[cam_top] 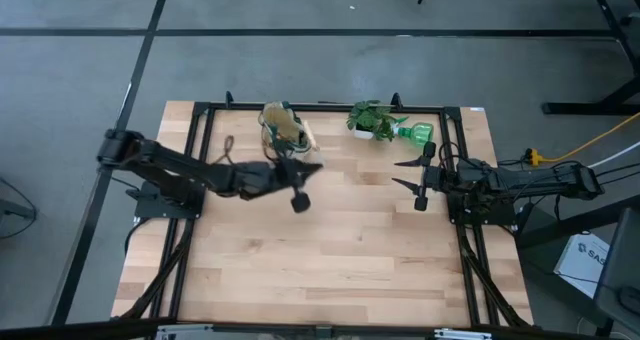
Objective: Pick & Place Garden tools in Gardening bag
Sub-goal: Put the brown hand rake into the gardening bag
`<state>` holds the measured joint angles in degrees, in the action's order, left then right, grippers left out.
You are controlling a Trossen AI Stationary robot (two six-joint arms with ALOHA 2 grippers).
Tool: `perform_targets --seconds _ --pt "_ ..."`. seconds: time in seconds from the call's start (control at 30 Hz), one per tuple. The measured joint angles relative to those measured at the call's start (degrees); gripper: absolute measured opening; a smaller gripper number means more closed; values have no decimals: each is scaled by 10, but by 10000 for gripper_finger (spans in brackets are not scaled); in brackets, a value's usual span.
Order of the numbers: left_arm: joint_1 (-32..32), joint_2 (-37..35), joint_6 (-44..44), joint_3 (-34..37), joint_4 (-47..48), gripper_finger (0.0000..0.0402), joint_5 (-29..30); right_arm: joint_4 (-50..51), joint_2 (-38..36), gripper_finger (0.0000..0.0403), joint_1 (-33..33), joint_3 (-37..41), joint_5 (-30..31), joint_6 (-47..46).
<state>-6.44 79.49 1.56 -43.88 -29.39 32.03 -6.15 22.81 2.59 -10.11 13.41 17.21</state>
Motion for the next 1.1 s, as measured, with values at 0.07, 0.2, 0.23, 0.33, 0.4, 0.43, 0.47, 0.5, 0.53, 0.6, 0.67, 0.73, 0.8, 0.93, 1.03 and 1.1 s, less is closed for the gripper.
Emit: perform_targets --seconds 0.07,0.2,0.23,0.33,0.4,0.43,0.47,0.5,0.53,0.6,0.67,0.73,0.8,0.93,1.03,1.1 --pt "12 -32 -41 19 3 4 19 0 0 195 0 0 0 0" --pt "42 -91 -139 50 30 4 21 0 0 195 0 0 0 0" --pt "50 -103 -155 57 39 4 15 0 0 195 0 0 0 0" --pt "73 -130 -186 73 54 4 12 1 0 195 0 0 0 0" --pt "89 -142 -201 81 54 4 7 1 0 195 0 0 0 0" --pt "98 -145 -206 86 53 4 2 2 0 195 0 0 0 0" --pt "107 -147 -211 90 53 4 -7 2 0 195 0 0 0 0" --pt "116 -148 -217 93 54 4 -18 2 0 195 0 0 0 0" --pt "124 -148 -224 97 53 4 -28 2 0 195 0 0 0 0" --pt "142 -147 -236 99 56 4 -51 2 0 195 0 0 0 0" --pt "156 -143 -239 99 57 4 -68 2 0 195 0 0 0 0" --pt "168 -142 -239 99 59 5 -75 2 0 195 0 0 0 0" --pt "177 -143 -236 99 57 5 -78 2 0 195 0 0 0 0" --pt "193 -143 -235 99 60 5 -78 2 0 195 0 0 0 0" --pt "197 -143 -231 99 66 4 -79 2 0 195 0 0 0 0" --pt "193 -143 -215 98 57 4 -100 2 0 195 0 0 0 0"
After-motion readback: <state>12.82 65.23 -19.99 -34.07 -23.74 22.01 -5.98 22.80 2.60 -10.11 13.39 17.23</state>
